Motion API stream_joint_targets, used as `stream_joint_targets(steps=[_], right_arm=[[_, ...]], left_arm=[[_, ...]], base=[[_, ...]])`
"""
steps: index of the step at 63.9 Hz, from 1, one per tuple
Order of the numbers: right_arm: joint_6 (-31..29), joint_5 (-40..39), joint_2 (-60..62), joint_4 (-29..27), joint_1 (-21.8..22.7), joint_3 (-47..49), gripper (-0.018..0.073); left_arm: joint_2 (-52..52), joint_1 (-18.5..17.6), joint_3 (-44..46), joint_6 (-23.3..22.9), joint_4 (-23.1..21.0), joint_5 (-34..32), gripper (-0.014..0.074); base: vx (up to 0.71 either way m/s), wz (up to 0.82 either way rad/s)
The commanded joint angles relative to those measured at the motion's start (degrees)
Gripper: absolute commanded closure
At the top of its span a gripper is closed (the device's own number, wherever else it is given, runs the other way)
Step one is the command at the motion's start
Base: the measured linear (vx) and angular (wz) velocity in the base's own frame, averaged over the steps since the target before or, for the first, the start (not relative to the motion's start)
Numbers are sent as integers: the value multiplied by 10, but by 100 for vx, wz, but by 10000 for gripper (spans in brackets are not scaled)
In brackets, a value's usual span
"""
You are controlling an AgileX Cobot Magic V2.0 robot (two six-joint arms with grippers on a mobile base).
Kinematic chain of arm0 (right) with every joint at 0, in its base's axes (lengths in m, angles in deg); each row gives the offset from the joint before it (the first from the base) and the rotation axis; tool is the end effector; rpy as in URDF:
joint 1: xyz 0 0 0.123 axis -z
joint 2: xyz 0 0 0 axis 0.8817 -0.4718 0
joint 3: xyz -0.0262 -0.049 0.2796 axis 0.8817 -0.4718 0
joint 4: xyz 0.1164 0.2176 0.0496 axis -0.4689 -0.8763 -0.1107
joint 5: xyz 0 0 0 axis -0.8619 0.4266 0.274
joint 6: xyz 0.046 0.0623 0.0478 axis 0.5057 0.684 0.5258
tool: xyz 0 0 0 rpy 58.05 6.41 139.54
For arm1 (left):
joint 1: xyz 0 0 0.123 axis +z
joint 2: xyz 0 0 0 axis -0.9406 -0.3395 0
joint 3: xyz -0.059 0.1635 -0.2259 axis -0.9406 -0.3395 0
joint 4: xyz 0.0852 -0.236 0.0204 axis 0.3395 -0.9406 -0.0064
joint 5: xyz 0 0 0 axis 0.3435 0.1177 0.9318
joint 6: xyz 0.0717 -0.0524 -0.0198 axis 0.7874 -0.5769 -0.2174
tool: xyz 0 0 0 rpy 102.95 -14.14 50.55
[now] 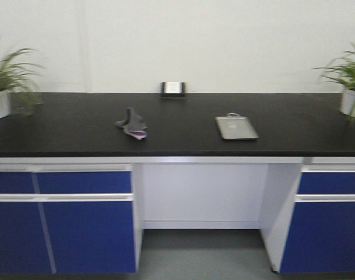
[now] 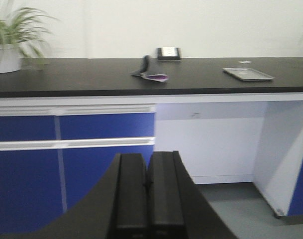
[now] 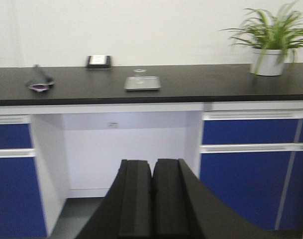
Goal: Wipe beaker with gray cloth and return to tray
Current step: 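Turn and drive the base toward the bench with cloth and tray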
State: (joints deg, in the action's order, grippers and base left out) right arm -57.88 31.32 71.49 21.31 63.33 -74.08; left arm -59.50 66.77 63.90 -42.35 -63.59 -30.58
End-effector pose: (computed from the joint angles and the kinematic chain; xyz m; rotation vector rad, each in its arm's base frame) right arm 0.0569 -0.0021 0.1958 0.0334 1.5879 -0.0194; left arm 0.0567 -0.0026 0.1958 -0.0347 1.5914 -0.1132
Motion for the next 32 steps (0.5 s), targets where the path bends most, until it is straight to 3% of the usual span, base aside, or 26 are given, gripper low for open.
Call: stream_joint_targets(steps=[1, 16, 32], right_arm=[[-1, -48, 3, 7, 0, -3, 570], [-1, -48, 3, 7, 0, -3, 570], [-1, -48, 3, 7, 0, -3, 570]], left_arm=[[9, 2, -16, -4, -3, -45, 599], [9, 2, -16, -4, -3, -45, 599], [9, 2, -16, -4, -3, -45, 599]], base=[[25, -60], [29, -45], [37, -10]])
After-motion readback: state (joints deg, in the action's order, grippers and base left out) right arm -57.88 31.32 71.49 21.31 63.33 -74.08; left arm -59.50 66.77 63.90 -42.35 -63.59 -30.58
